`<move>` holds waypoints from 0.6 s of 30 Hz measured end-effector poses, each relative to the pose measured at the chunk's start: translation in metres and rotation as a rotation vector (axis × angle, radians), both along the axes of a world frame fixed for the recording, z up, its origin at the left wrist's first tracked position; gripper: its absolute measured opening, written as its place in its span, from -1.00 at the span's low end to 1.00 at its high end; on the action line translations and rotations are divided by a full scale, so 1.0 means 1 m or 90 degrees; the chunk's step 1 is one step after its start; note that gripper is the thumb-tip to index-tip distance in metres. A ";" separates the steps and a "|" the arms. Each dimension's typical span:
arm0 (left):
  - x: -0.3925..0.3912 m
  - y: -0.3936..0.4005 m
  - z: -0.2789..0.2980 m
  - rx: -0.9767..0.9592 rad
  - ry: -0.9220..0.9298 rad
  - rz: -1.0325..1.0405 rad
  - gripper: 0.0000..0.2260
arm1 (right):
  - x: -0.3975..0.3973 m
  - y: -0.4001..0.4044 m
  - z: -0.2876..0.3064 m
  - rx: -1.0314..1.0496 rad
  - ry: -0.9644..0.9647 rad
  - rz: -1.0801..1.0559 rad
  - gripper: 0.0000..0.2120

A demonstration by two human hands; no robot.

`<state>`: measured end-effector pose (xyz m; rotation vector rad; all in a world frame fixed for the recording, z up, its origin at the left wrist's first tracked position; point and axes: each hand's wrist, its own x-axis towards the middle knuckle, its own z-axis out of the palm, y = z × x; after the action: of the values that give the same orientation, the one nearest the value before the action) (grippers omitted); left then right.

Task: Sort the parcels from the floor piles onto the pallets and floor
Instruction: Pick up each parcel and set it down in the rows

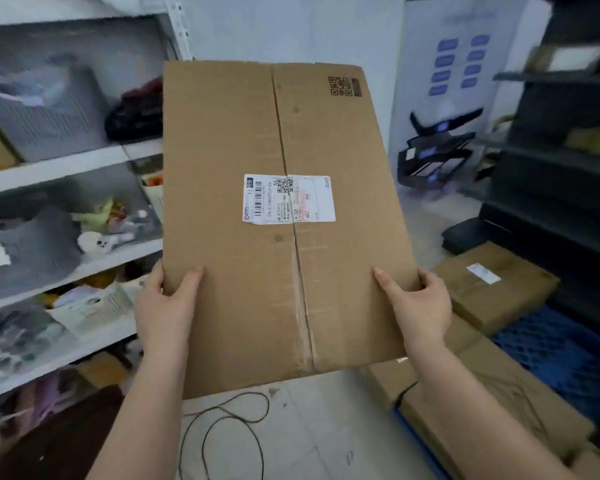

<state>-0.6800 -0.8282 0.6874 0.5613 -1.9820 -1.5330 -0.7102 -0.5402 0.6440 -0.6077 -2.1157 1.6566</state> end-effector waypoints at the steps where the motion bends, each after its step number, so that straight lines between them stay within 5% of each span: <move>1: -0.026 0.002 -0.002 0.005 -0.001 -0.039 -0.61 | -0.011 0.002 -0.002 0.008 -0.005 -0.033 -0.25; 9: -0.200 0.069 -0.014 0.006 -0.030 -0.300 -0.66 | -0.061 0.047 -0.011 0.012 -0.053 -0.295 -0.24; 18: -0.294 0.234 -0.059 -0.016 -0.135 -0.517 -0.41 | -0.072 0.159 -0.051 -0.020 -0.113 -0.486 -0.28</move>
<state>-0.9736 -0.5946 0.6286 -0.1458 -2.5637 -1.9491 -0.7820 -0.3811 0.5930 -1.3993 -1.6316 1.2209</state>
